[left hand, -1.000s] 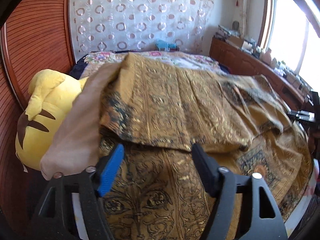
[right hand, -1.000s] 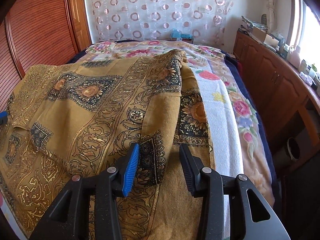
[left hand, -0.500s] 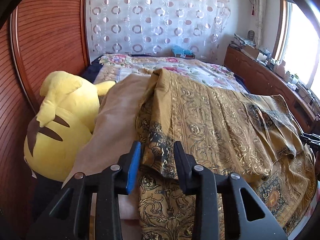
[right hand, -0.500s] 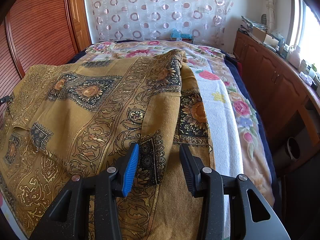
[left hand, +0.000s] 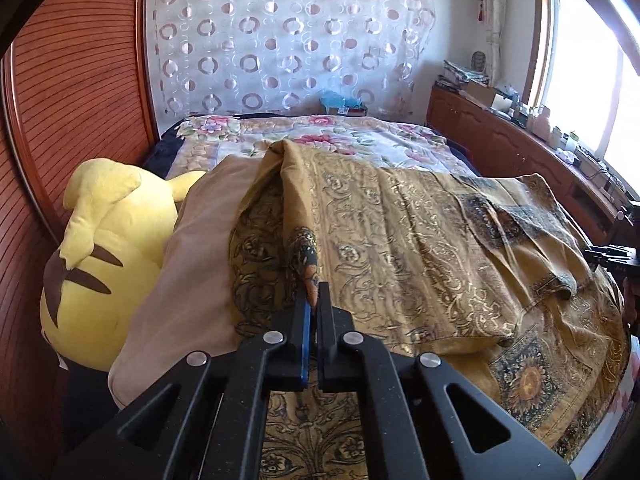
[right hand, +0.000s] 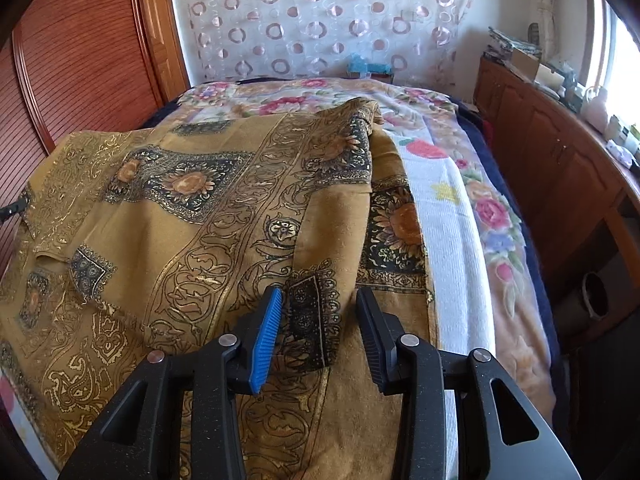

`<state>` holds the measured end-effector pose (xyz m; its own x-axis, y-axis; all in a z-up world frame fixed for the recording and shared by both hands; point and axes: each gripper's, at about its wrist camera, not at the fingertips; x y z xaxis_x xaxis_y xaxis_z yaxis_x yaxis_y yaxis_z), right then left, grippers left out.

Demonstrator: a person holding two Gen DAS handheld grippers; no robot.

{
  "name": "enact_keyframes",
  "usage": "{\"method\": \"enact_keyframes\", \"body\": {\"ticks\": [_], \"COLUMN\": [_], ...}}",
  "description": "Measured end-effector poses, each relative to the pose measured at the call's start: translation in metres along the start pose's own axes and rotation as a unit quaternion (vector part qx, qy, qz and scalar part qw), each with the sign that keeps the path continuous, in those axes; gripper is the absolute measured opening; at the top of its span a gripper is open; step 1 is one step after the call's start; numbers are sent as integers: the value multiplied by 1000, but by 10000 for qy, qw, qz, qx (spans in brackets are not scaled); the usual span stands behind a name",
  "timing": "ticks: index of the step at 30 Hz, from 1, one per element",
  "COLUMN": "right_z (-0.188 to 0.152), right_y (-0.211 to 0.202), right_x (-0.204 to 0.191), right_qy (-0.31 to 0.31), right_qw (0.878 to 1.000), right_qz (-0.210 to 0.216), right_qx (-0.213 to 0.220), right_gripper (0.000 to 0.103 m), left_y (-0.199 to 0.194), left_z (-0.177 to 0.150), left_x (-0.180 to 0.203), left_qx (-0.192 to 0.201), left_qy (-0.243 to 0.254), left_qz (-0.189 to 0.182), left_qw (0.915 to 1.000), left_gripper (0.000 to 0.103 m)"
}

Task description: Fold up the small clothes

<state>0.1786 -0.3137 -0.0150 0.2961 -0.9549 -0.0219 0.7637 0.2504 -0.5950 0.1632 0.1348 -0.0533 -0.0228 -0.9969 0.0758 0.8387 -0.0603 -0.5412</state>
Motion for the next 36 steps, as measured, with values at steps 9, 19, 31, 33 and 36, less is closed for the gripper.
{"method": "enact_keyframes", "body": {"ticks": [9,19,31,33,36], "right_z": [14,19,-56,-66,-71], "right_y": [-22,-102,-130,-118,-99], "right_x": [-7,4,2,3,3], "right_qy": [-78,-39,-84,-26,126], "right_qw": [9994,9948,9971,9982,9990], "right_qz": [141,200,215,179,166], "right_qx": [317,998,723,578,389], "right_gripper": [1,1,1,1,1], "left_y": [-42,-113,-133,-125,-122], "left_z": [17,-1,-74,-83,-94], "left_x": [13,7,11,13,17], "left_qx": [439,767,270,118,-15], "left_qy": [-112,-306,-507,-497,-462], "left_qz": [-388,-583,-394,-315,-220], "left_qw": [9982,9949,9976,9982,9987], "left_gripper": [2,2,2,2,2]}}
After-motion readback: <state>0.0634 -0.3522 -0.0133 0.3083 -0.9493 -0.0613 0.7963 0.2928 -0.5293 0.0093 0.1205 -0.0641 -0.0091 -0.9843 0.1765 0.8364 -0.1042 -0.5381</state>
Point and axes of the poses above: each gripper's, at about its wrist camera, not at the fingertips, and y roughly the way its jaws point, x to its right, z to its top, and after that the axes turned 9 degrees about x, right-handed
